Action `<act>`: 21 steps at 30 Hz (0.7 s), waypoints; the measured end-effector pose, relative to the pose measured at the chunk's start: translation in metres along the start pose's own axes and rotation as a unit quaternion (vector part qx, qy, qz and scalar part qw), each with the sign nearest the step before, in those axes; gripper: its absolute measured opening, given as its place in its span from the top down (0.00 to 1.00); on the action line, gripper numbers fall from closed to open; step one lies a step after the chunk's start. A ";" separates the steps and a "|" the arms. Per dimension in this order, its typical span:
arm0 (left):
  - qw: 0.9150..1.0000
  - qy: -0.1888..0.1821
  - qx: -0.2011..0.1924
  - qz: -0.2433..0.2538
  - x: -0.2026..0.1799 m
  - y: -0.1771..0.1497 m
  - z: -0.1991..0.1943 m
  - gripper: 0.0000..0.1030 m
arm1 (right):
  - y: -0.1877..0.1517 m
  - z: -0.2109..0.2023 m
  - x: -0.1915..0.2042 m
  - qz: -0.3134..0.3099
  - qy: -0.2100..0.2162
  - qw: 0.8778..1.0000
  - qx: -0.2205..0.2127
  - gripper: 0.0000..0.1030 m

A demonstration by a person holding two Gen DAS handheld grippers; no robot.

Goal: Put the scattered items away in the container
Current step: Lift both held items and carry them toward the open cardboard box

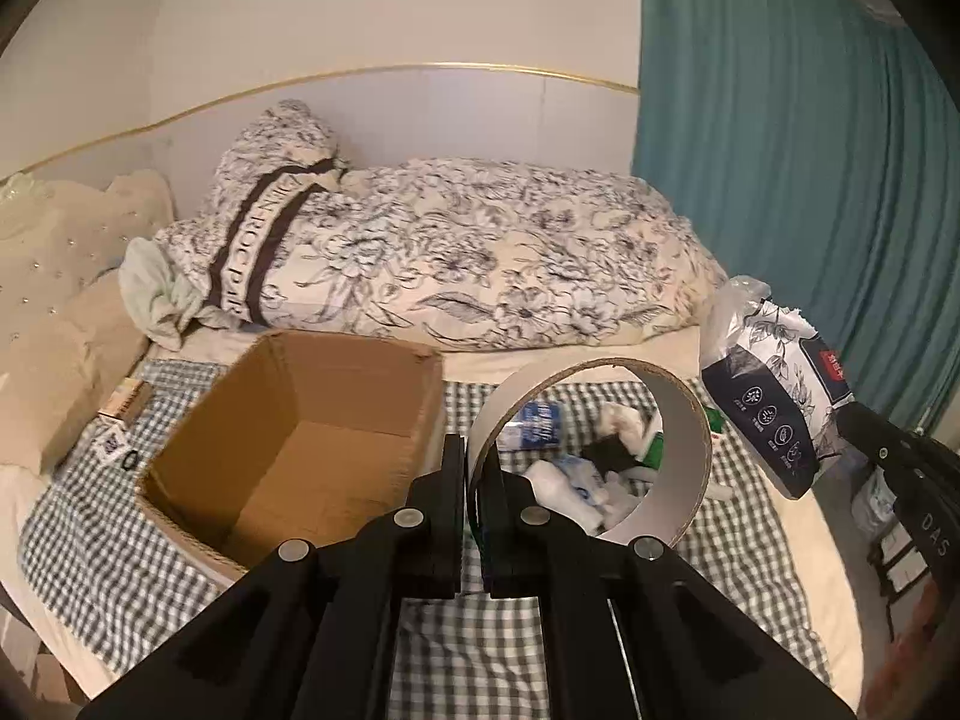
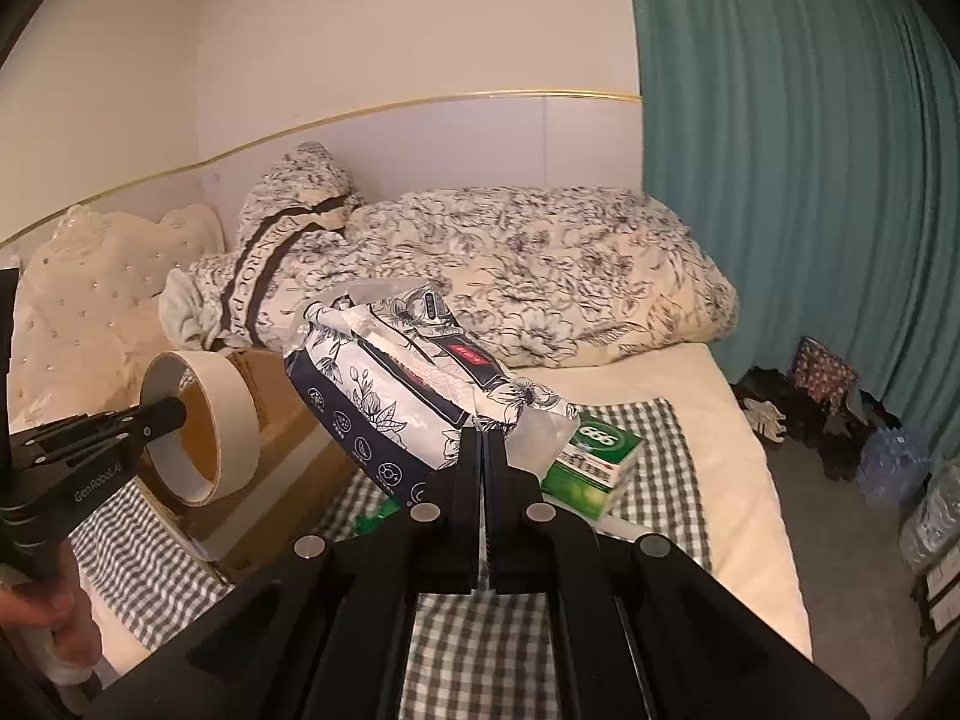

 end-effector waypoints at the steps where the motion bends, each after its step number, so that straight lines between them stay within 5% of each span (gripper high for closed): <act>1: 1.000 0.006 -0.002 -0.001 0.005 0.001 -0.002 0.97 | 0.001 0.001 0.003 -0.001 0.003 1.000 0.000 0.99; 21: 0.994 0.103 -0.007 -0.039 0.112 0.006 -0.012 0.97 | 0.013 0.031 0.098 -0.046 0.084 0.995 0.000 0.99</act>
Point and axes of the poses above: each gripper's, at about its wrist camera, not at the fingertips, and z roughly the way its jaws point, x to its left, y to its top, the point moved 3 cm from there along z, roughly the way its jaws point, and after that the axes turned 8 degrees about -x, right-handed, at the moved point
